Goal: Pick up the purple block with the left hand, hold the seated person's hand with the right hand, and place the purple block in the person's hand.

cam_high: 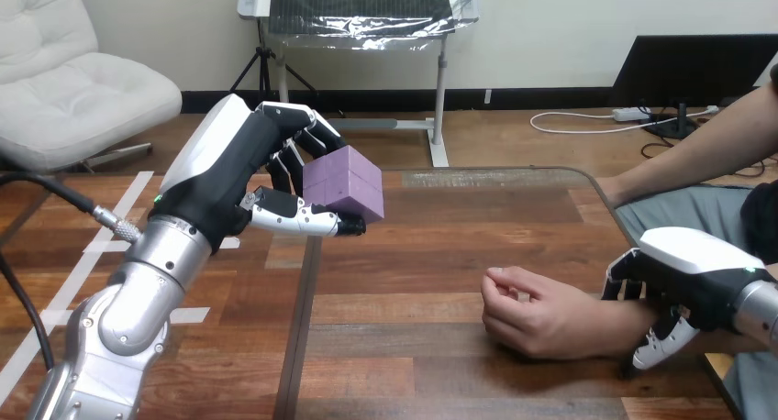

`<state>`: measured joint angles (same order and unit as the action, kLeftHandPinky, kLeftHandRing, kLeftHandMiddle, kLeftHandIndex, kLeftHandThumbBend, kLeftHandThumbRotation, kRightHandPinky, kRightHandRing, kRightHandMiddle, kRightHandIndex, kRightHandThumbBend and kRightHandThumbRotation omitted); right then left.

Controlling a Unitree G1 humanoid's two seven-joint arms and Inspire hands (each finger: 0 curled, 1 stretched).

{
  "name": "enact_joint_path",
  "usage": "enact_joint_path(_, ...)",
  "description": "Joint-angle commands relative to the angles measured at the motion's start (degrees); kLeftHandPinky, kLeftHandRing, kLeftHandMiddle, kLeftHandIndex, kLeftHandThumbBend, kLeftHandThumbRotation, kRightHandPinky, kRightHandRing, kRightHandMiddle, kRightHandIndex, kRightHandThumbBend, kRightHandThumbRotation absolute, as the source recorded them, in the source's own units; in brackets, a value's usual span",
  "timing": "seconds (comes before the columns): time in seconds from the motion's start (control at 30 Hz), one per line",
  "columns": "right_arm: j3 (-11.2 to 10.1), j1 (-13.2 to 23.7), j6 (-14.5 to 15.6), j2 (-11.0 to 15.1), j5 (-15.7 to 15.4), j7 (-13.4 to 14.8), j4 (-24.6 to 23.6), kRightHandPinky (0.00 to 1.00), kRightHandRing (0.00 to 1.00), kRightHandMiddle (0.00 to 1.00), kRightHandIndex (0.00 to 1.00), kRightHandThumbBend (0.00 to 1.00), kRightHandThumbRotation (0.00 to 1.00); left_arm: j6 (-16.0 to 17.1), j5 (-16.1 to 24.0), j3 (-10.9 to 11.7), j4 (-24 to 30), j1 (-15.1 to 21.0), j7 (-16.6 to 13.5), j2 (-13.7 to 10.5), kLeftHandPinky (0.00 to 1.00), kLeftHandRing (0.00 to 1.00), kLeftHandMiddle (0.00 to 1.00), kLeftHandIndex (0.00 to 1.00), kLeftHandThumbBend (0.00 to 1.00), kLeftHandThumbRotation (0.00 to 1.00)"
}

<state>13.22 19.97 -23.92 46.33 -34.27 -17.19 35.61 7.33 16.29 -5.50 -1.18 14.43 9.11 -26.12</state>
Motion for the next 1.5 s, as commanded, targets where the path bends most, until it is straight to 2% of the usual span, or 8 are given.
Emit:
enact_joint_path(0.0,1.2,-0.7,1.3,-4.6,2.4,-1.0,1.7,0.37,0.43,0.51,0.56,0.76,0.07,1.2,-0.9,1.7,-0.9,2.7,-0.4,0.4,0.3,0.37,0.42,0.45,0.59,0.0)
enact_joint_path(0.5,0.1,0.2,0.9,-4.9,6.3,-0.9,1.0,0.4,0.45,0.51,0.56,0.77,0.07,1.8,-0.3,0.8,-4.0,3.6,-0.8,1.1,0.31,0.37,0.43,0.46,0.58,0.0)
enact_joint_path(0.9,-1.3,0.6,0.6,-5.5,8.8,-0.2,-1.0,0.42,0.46,0.52,0.56,0.79,0.07,2.3,-0.1,0.0,-8.0,5.1,-1.2,2.7,0.31,0.37,0.42,0.45,0.59,0.0)
enact_joint_path(1.13,-1.7,1.0,1.3,-5.7,10.1,-1.3,-2.6,0.41,0.46,0.51,0.56,0.79,0.08,2.5,-0.5,-0.3,-10.7,5.9,-0.7,4.0,0.31,0.37,0.42,0.45,0.58,0.0)
enact_joint_path(1.47,-2.6,0.8,2.8,-6.0,11.9,-2.8,-6.0,0.42,0.46,0.51,0.56,0.78,0.14,3.3,-0.4,-0.6,-14.8,7.2,-0.8,5.7,0.32,0.37,0.43,0.45,0.56,0.0)
